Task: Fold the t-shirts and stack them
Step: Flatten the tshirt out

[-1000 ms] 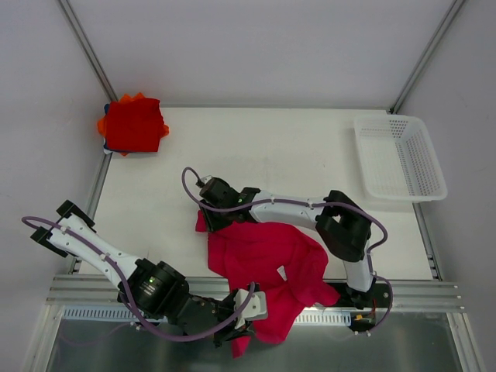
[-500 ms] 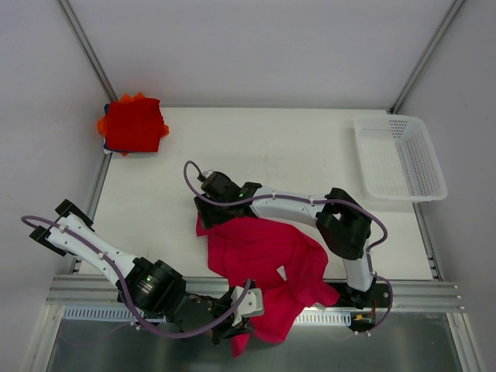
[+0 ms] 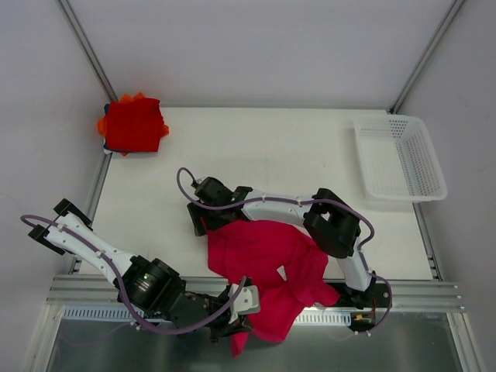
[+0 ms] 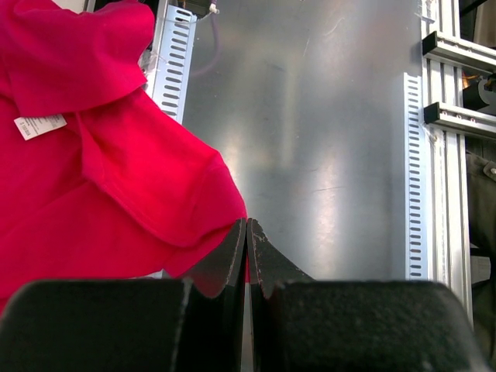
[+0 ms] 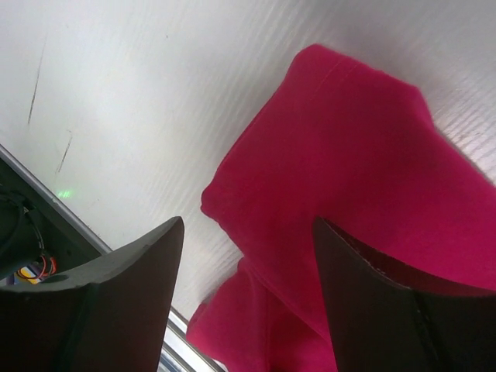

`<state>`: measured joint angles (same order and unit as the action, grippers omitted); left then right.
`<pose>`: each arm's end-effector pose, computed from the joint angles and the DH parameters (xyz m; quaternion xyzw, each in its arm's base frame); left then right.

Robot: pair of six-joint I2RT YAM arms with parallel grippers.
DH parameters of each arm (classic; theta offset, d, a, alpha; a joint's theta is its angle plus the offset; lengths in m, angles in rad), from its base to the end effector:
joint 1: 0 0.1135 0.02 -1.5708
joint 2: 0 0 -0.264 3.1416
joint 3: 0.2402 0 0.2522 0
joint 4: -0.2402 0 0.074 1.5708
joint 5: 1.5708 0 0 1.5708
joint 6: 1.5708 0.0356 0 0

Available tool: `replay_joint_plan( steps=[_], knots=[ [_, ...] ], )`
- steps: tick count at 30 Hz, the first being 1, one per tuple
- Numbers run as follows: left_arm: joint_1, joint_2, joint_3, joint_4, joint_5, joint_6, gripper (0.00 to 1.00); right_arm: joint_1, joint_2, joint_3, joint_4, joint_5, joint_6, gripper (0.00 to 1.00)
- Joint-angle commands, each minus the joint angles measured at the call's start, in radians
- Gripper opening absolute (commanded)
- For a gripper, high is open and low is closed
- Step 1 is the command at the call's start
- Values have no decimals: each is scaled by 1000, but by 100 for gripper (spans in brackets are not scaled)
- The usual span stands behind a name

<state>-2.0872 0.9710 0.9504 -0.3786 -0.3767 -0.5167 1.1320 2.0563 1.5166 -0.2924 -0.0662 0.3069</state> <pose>-0.0952 -0.1941 0.3447 0.5055 0.6521 -0.4821 0.2947 0.1924 0.4155 0.1916 -0.3846 0.8491 0.2610 0.2511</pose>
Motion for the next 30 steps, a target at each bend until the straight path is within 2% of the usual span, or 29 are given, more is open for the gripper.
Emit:
replay_joint_plan(
  steps=[1, 13, 15, 16, 18, 19, 22, 30],
  knots=[
    [-312, -21, -9, 37, -25, -2, 0, 11, 13, 39, 19, -24, 24, 70],
    [-312, -40, -24, 43, -34, 0, 0, 8, 16, 21, 19, -14, 20, 62],
    [-310, -40, -27, 43, -36, -2, 0, 8, 15, 21, 18, -14, 20, 54],
    [-310, -40, -27, 43, -34, -3, 0, 8, 16, 20, 18, -12, 18, 45],
    [-310, -41, -29, 44, -37, -3, 0, 8, 16, 22, 19, -12, 18, 36],
    [-310, -41, -30, 46, -37, -6, 0, 8, 18, 22, 19, -12, 20, 28],
    [-312, -43, -33, 47, -39, -9, 0, 8, 21, 21, 18, -14, 20, 17],
    [-310, -52, -48, 52, -47, -14, 0, 6, 22, 17, 18, -11, 21, 4]
  ],
)
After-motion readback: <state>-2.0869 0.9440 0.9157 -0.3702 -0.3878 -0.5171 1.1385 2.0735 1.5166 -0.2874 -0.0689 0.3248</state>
